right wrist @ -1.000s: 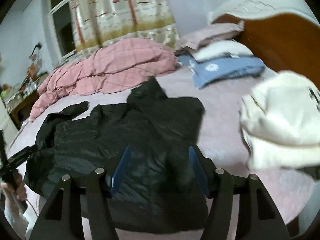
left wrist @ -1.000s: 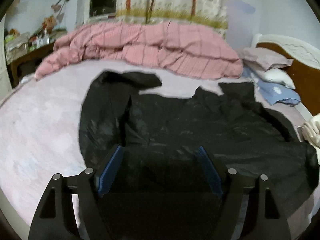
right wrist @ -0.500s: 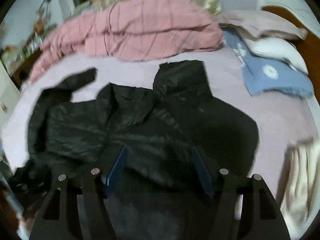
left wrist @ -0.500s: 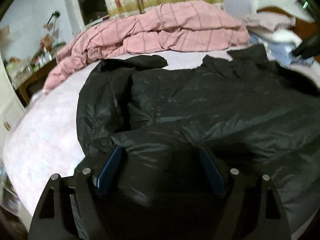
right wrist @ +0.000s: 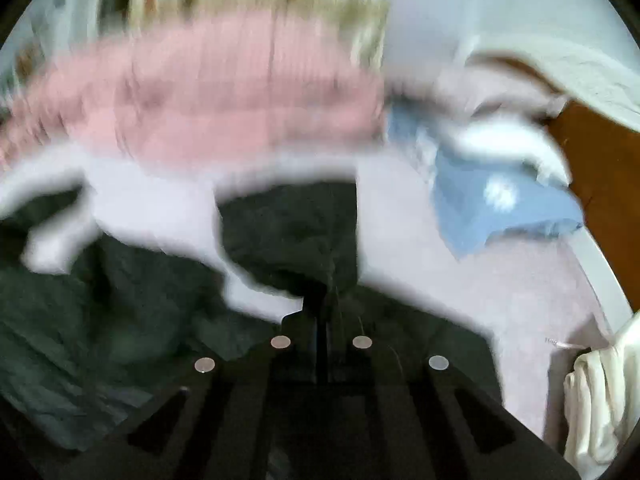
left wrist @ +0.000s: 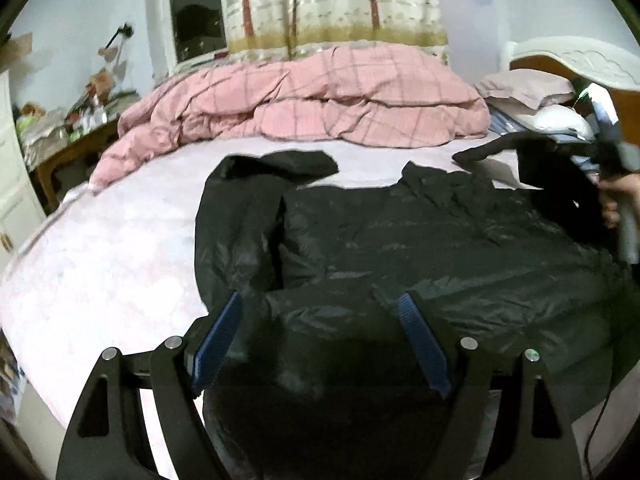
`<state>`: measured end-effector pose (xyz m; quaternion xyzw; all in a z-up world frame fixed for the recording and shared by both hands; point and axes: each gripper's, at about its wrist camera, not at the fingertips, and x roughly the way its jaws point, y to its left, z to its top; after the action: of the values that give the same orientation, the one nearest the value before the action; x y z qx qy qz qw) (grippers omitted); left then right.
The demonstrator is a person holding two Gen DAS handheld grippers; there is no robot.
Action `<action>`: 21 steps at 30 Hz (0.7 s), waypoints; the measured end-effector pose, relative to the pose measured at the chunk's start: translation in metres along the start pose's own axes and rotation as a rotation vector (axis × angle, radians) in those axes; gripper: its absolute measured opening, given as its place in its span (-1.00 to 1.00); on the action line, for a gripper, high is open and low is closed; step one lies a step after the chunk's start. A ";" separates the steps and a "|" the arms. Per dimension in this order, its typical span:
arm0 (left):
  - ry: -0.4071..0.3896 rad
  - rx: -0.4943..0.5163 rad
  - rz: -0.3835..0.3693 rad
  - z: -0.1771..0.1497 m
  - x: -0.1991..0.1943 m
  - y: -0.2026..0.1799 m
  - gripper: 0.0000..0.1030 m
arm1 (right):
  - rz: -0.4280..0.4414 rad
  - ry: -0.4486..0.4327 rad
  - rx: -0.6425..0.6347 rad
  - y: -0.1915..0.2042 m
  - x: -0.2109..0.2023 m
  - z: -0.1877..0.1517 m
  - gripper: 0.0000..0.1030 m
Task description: Fold large clothes
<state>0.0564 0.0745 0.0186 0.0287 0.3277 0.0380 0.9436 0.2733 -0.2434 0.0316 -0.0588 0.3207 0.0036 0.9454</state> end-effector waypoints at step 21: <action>0.090 -0.116 -0.518 0.048 -0.023 -0.105 0.83 | 0.196 0.053 0.118 -0.037 -0.171 -0.188 -0.25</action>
<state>0.0738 -0.0340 0.0626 -0.1118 0.3631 -0.1847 0.9064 0.0250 -0.2963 -0.0085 0.0282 0.3494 0.0754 0.9335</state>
